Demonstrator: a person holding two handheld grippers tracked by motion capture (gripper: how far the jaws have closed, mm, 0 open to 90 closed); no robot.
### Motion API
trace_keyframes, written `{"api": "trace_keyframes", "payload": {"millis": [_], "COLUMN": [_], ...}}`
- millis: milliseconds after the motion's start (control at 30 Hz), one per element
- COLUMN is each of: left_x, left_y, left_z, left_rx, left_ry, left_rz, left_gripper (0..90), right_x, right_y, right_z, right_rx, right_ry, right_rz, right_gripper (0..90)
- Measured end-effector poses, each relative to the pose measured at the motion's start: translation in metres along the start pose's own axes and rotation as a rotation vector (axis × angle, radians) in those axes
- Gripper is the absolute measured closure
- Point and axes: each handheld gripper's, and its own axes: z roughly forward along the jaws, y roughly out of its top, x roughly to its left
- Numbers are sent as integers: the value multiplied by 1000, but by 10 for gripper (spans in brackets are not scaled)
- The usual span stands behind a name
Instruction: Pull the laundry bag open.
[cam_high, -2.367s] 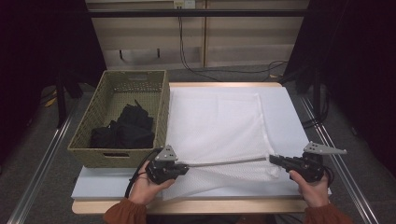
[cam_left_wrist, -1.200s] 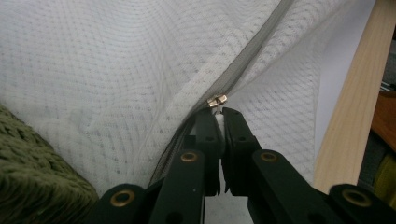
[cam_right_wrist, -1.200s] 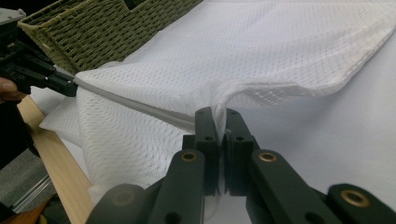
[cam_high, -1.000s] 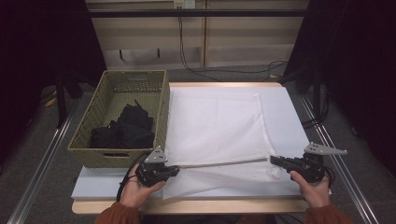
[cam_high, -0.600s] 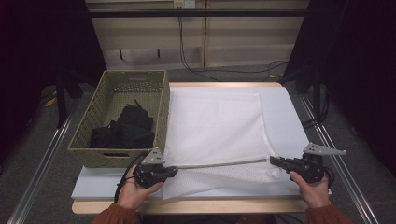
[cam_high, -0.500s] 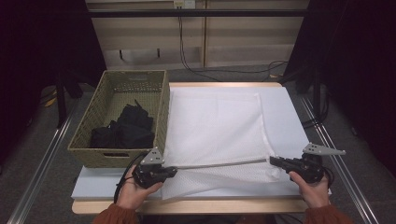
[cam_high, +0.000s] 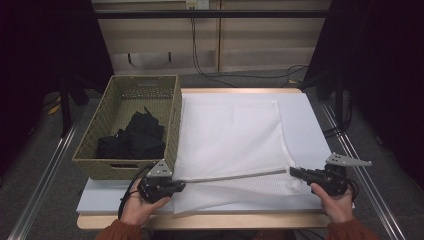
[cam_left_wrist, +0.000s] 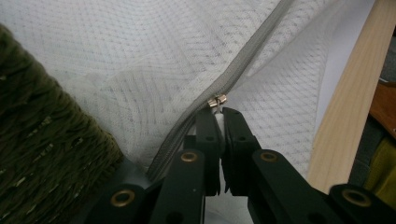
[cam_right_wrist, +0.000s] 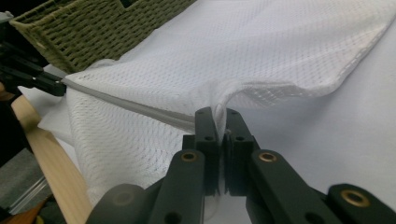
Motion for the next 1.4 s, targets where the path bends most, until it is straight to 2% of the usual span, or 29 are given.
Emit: {"api": "trace_keyframes", "payload": {"millis": [100, 133, 267, 333, 367, 467, 1033, 1100, 1233, 1400], "left_x": [-1, -1, 0, 0, 1, 4, 7, 9, 10, 10], "left_y": [0, -1, -2, -2, -2, -5, -11, -12, -14, -15], "left_z": [-1, -1, -1, -2, -3, -5, -13, -16, -18, -19], "left_rx": [-1, 6, 6, 5, 20, 2, 6, 17, -1, -4], "left_ry": [1, -1, -7, 1, 11, 9, 25, 29, 30, 30], "left_rz": [8, 6, -2, -2, 1, -22, -40, -38, -57, -56], "left_gripper": [864, 864, 864, 864, 864, 864, 864, 865, 864, 864], "right_x": [-1, -1, -1, -1, -1, -2, -5, -5, -5, -3], "right_y": [0, 0, -1, 0, 0, -1, -2, -2, -2, -1], "right_z": [0, 0, 1, 1, 1, -1, 1, 0, 1, 0], "right_rx": [6, 11, 14, 11, 8, 11, 22, 23, 21, 16], "right_ry": [-3, -14, -11, -10, -14, -16, -19, -22, -18, -18], "right_rz": [8, 6, 7, 8, 5, 3, 8, 7, 10, 4], "right_gripper": [871, 871, 872, 872, 873, 874, 874, 875, 874, 875]}}
